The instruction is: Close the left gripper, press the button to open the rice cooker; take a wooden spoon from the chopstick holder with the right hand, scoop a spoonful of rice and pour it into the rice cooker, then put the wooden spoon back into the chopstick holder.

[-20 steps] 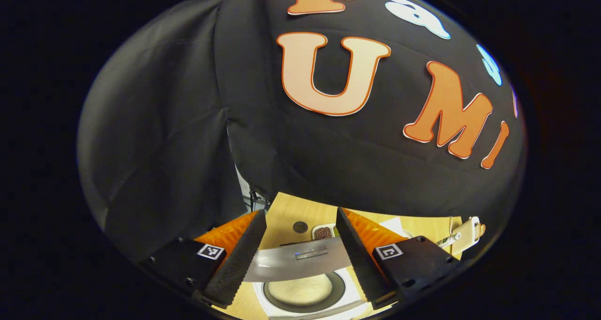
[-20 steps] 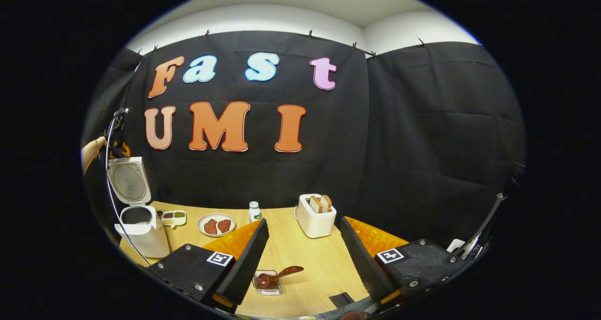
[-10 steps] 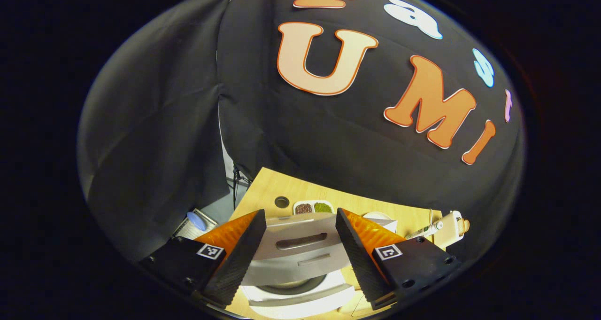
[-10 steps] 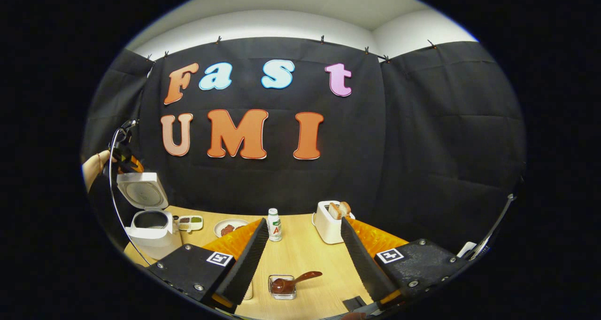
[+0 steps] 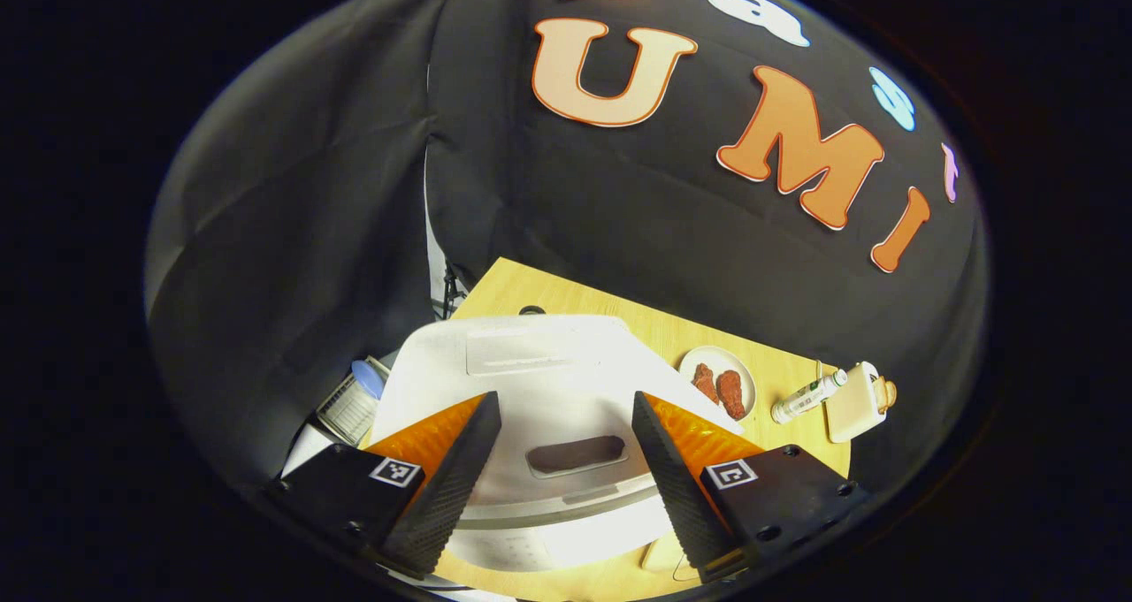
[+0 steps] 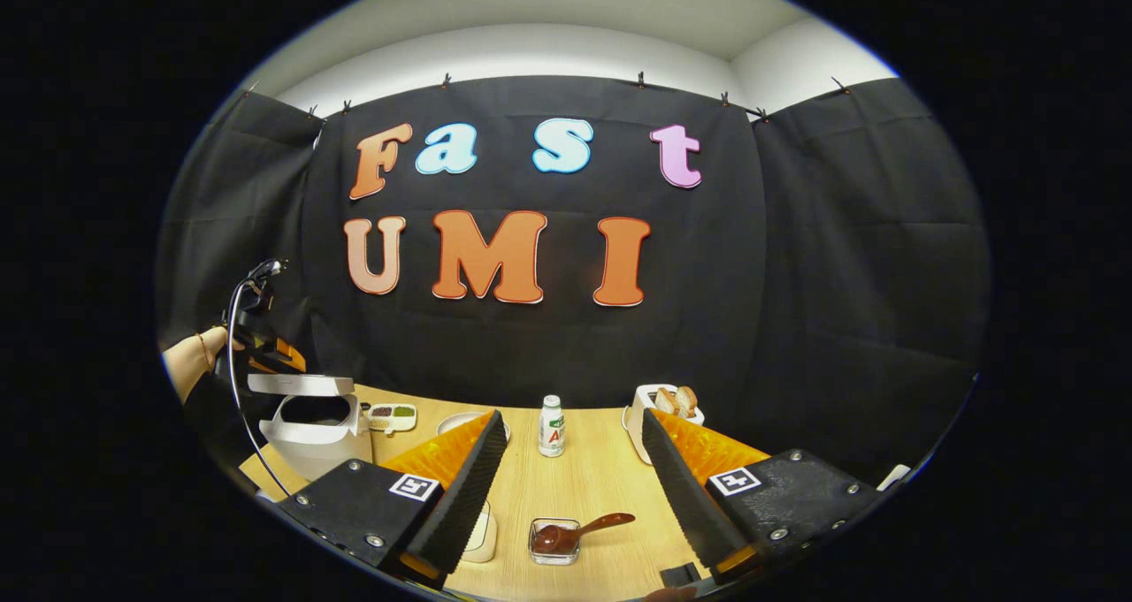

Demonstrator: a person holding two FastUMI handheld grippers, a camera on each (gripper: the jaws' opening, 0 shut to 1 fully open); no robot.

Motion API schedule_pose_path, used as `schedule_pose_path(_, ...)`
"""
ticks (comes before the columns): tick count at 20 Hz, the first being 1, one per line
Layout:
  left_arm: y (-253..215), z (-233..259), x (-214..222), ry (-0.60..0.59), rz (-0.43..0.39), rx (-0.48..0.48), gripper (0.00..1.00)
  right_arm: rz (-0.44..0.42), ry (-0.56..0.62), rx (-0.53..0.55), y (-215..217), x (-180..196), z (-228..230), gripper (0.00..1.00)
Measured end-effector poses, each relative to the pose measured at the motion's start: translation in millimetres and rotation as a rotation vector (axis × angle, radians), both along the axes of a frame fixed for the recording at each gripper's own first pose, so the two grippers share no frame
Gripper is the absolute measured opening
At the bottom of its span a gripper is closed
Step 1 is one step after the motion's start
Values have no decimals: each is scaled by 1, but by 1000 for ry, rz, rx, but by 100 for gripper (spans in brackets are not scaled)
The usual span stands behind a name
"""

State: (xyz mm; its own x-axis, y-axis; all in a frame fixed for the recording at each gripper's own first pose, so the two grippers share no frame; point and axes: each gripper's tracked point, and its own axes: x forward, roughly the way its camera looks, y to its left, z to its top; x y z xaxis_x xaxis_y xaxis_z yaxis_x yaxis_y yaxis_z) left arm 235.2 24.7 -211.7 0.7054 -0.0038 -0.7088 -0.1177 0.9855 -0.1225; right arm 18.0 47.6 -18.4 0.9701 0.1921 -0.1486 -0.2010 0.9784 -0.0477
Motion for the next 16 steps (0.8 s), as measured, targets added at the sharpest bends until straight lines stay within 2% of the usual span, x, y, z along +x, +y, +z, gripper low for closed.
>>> schedule_pose_path(1,-1,-3,-3,-2,-3,6,100,4,8,6,0,-1,-2,100)
schedule_pose_path(2,1,-7,-6,-4,-4,10,100,9,15,15,-1,-3,-3,95)
schedule_pose_path(3,0,-9,-9,-7,-3,13,100,11,21,21,-1,-2,-5,100)
schedule_pose_path(4,-1,-12,-11,-8,1,12,100,13,27,24,-3,-3,-6,95)
schedule_pose_path(6,-1,-20,-16,-7,8,6,100,14,33,19,-6,-3,-10,95)
schedule_pose_path(7,-2,-25,-18,-1,7,6,100,14,36,14,-6,-4,-12,100)
schedule_pose_path(9,-2,-39,-24,17,8,10,100,15,46,9,-8,-5,-16,100)
schedule_pose_path(10,-2,-45,-26,24,10,13,100,14,51,9,-8,-5,-17,95)
schedule_pose_path(13,-4,-69,-33,58,12,30,100,11,63,10,-12,-6,-21,95)
schedule_pose_path(14,-2,-79,-39,79,11,48,100,8,66,10,-13,-4,-23,95)
schedule_pose_path(16,3,-88,-35,68,-45,146,100,2,66,19,-15,-4,-24,95)
